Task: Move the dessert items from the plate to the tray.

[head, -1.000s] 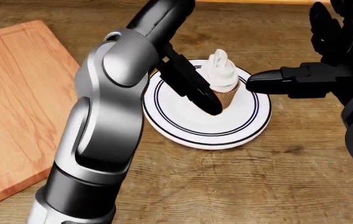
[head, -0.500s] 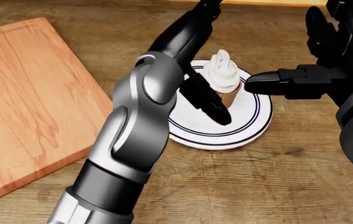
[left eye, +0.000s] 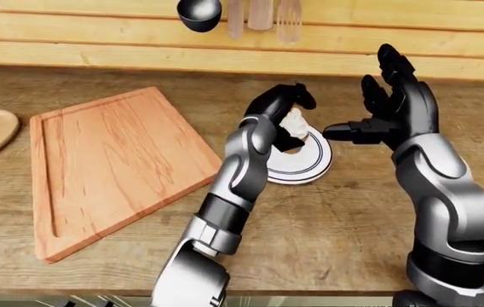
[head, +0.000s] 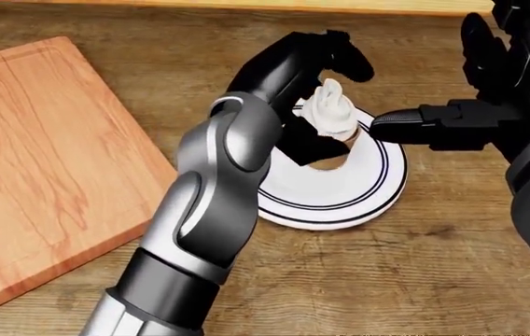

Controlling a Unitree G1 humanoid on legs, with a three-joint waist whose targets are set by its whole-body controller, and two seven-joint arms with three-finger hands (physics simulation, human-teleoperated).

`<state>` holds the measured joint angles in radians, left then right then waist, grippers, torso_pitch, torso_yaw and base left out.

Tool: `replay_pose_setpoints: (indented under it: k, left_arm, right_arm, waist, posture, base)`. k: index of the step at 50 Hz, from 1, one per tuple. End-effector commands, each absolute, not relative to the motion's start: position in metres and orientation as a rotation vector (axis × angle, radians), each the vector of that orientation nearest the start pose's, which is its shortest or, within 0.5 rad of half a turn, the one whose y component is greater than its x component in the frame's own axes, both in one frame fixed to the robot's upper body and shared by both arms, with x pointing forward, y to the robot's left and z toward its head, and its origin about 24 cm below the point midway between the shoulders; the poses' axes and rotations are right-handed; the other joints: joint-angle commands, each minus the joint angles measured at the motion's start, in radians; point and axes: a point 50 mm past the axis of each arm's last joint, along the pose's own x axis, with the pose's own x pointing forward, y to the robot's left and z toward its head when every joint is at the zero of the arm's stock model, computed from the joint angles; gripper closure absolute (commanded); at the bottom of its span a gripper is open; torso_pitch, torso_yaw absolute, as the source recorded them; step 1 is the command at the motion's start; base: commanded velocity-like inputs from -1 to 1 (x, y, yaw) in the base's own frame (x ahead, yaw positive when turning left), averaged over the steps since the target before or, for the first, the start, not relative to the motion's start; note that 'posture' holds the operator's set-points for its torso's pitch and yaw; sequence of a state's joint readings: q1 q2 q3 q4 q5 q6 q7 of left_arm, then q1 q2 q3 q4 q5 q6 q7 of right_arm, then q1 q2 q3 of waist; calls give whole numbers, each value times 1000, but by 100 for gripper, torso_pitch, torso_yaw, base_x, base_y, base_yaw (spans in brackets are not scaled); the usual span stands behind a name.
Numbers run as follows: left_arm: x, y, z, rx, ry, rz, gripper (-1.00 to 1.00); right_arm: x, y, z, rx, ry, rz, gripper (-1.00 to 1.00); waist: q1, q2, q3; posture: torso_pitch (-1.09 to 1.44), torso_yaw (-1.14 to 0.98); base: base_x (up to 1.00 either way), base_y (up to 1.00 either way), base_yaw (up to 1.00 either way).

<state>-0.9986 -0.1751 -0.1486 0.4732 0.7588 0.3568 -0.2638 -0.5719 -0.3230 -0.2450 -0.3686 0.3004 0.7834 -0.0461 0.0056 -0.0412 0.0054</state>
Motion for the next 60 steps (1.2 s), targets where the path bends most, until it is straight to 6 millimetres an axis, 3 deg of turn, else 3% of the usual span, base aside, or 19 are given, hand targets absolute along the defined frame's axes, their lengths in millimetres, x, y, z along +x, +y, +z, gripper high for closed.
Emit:
replay_pose_setpoints:
  k: [1, 8, 16, 21, 31, 38, 47, 60]
  left_arm:
    - [361, -11, 220, 803, -268, -375, 11]
    - [362, -11, 214, 807, -273, -374, 18]
    - [353, -10, 249, 773, -332, -358, 47]
    - [344, 4, 277, 746, -361, -354, 58]
    - [342, 65, 308, 748, -359, -264, 76]
    - [359, 117, 322, 764, -316, -145, 79]
    - [378, 171, 317, 803, -244, -8, 78]
    - [384, 217, 300, 854, -180, 90, 76]
  right_arm:
    - [299, -200, 249, -12, -287, -29, -100]
    - [297, -200, 250, -11, -289, -30, -100]
    - [298, -202, 251, -11, -292, -33, -100]
    - [296, -203, 255, -12, -297, -34, -100]
    - [292, -204, 273, -15, -317, -40, -100]
    - [293, -203, 274, -15, -318, -40, -100]
    - [296, -199, 275, -16, -320, -35, -100]
    - [297, -198, 273, -18, -316, -34, -100]
  waist:
    - [3, -11, -15]
    - [1, -7, -17]
    - [1, -8, -13]
    - [2, -10, -2]
    - [4, -5, 12]
    - [6, -1, 13]
    - [4, 8, 9]
    - [0, 17, 4]
  posture:
    - [0, 0]
    - [0, 0]
    - [0, 0]
    - [0, 0]
    - [0, 0]
    - [0, 0]
    - [0, 0]
    - [0, 0]
  base:
    - [0, 0, 0]
    - [0, 0, 0]
    - [0, 0, 0]
    - [0, 0, 0]
    - [0, 0, 0]
    - [0, 0, 0]
    - [0, 0, 0]
    - [0, 0, 0]
